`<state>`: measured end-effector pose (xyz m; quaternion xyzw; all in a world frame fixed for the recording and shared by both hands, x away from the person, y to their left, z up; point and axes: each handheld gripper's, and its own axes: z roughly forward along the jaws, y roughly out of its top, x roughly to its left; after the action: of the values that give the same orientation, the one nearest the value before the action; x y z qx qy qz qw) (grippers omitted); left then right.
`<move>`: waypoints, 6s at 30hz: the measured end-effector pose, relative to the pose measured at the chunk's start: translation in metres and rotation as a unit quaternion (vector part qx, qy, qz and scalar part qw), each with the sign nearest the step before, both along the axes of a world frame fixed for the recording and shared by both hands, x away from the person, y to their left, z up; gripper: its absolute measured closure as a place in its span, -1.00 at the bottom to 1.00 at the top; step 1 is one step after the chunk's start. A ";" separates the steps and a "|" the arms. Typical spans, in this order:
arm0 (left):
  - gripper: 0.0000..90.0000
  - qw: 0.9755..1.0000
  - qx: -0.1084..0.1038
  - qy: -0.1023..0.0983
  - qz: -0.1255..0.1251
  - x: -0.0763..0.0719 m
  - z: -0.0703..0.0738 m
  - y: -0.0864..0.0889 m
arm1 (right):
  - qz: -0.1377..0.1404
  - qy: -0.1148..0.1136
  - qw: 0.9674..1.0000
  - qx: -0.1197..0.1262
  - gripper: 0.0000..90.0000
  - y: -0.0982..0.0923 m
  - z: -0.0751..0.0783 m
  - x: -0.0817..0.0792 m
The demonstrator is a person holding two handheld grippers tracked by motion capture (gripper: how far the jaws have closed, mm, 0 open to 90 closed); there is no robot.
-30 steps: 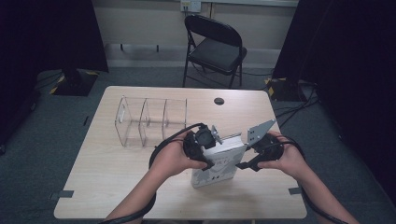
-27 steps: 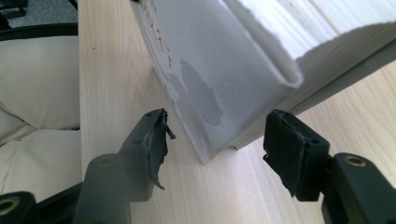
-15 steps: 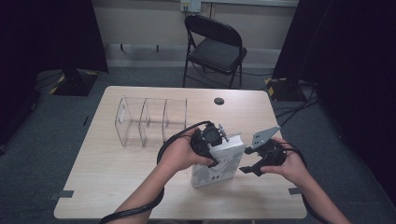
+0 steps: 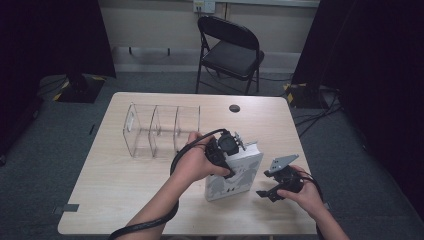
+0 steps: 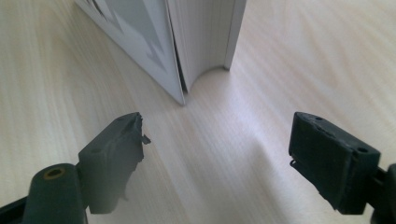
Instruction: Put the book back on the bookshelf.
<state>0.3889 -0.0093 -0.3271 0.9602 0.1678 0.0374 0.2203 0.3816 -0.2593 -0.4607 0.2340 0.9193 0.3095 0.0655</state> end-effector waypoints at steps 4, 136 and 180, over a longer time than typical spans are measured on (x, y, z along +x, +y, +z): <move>-0.08 1.000 0.004 0.000 -0.001 0.001 0.000 -0.001 | -0.007 -0.006 1.000 0.000 -0.64 -0.001 -0.011 -0.003; 0.18 0.982 0.102 0.072 0.138 -0.003 0.020 0.015 | -0.060 -0.054 0.994 0.070 -0.71 -0.011 -0.039 -0.016; 0.18 0.968 0.098 0.091 0.211 0.001 0.046 0.068 | -0.060 -0.054 0.994 0.070 -0.71 -0.011 -0.039 -0.016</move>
<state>0.3896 0.0586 -0.2811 0.9194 0.3812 0.0118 0.0966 0.3661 -0.2703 -0.5000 0.2753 0.8749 0.3810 0.1167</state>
